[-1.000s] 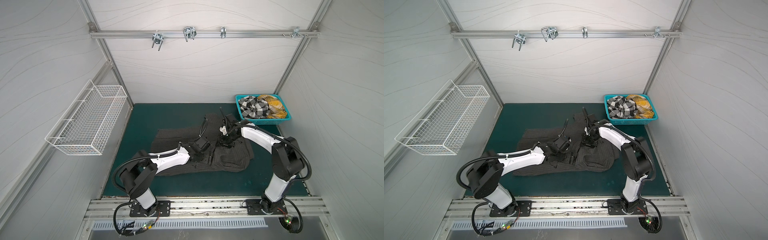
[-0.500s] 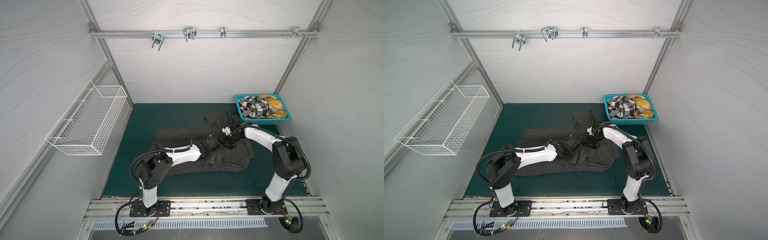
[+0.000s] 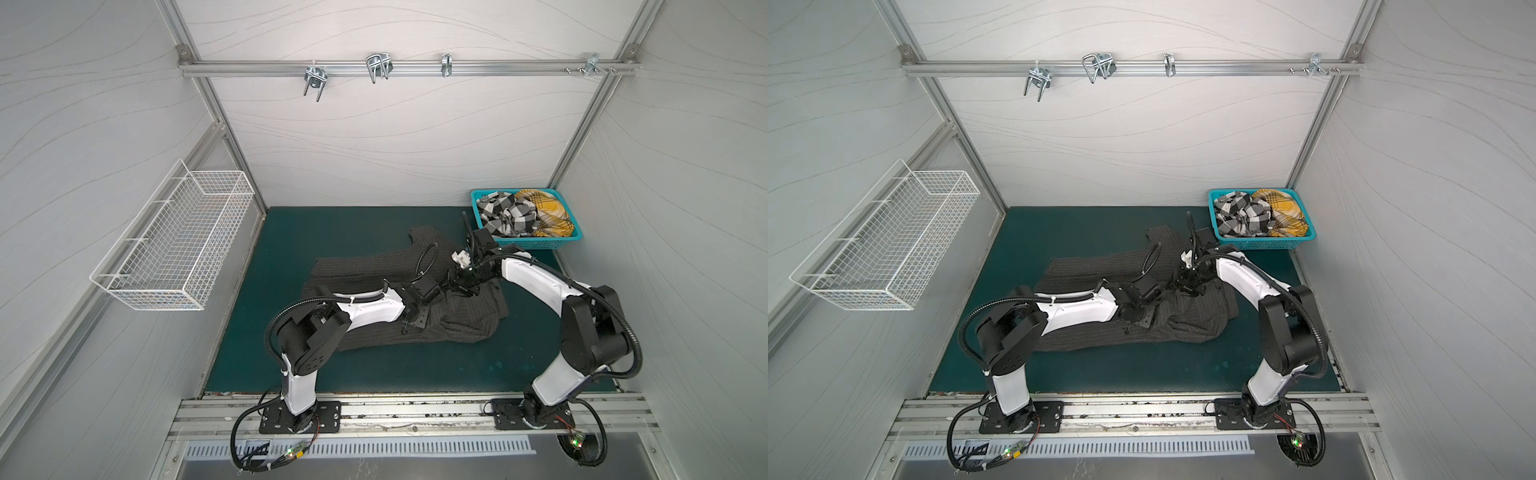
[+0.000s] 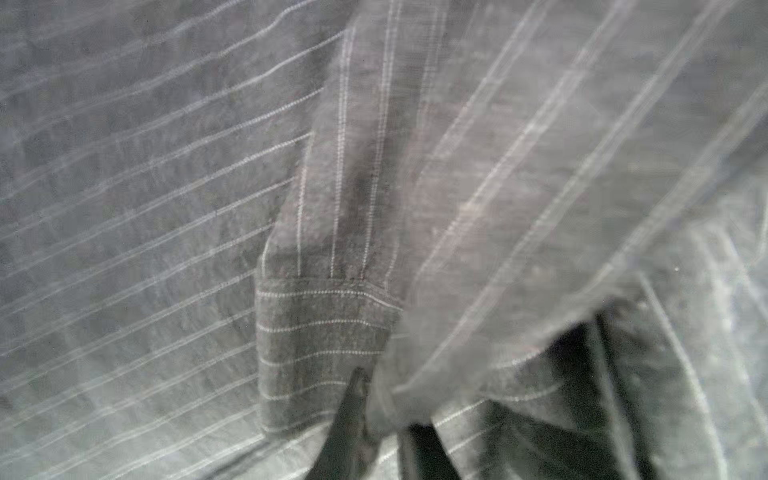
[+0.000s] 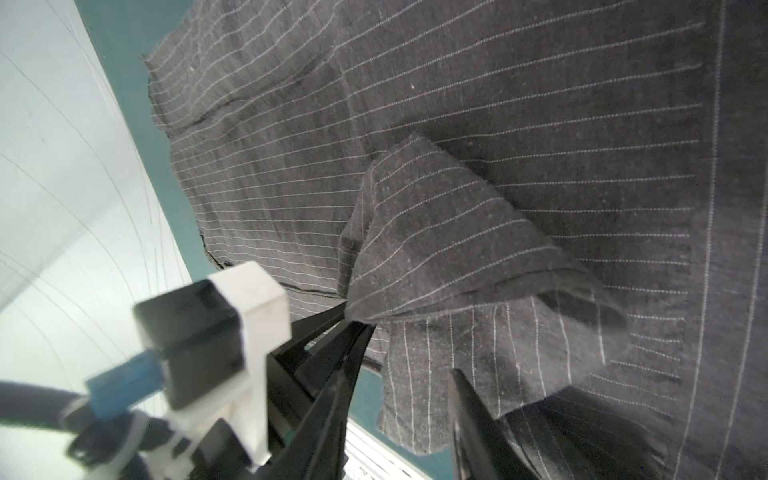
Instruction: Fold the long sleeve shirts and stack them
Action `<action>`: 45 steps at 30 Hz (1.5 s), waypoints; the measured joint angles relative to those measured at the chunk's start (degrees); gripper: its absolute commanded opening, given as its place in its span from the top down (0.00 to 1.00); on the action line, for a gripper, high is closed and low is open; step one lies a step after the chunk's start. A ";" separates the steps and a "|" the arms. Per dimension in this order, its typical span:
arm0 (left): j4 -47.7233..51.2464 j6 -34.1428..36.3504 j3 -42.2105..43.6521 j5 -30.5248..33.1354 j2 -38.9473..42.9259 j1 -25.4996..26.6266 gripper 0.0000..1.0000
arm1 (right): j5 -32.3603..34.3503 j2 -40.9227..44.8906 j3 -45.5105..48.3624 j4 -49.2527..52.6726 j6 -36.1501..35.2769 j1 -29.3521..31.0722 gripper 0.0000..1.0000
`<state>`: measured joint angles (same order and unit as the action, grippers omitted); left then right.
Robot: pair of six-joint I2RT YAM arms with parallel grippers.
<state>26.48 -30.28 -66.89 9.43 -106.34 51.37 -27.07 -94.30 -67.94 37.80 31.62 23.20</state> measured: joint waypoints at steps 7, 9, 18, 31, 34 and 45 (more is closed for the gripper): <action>1.22 0.33 -0.85 -0.66 0.02 0.02 1.00 | 0.76 4.63 0.98 0.94 0.11 -0.68 0.63; 3.54 0.33 -2.49 -0.59 0.61 0.00 1.00 | 1.90 8.22 2.40 1.60 0.13 -1.07 0.63; 23.63 1.86 -25.55 7.89 17.88 0.00 1.00 | 6.12 26.18 11.67 4.37 1.62 -1.33 0.37; 47.08 -5.81 -21.03 14.38 37.44 -0.26 1.00 | 8.41 26.14 21.62 5.20 3.50 -7.04 0.31; 49.81 -9.38 -19.21 13.97 39.63 -0.79 1.00 | 8.31 26.10 22.80 5.29 3.50 -9.01 0.28; 44.94 -25.44 -5.84 0.48 55.19 -12.39 1.00 | 5.97 24.59 26.84 5.20 2.49 -11.96 0.19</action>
<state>71.42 -55.72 -72.73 9.91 -51.16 38.98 -21.10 -69.71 -41.10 43.00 34.11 11.25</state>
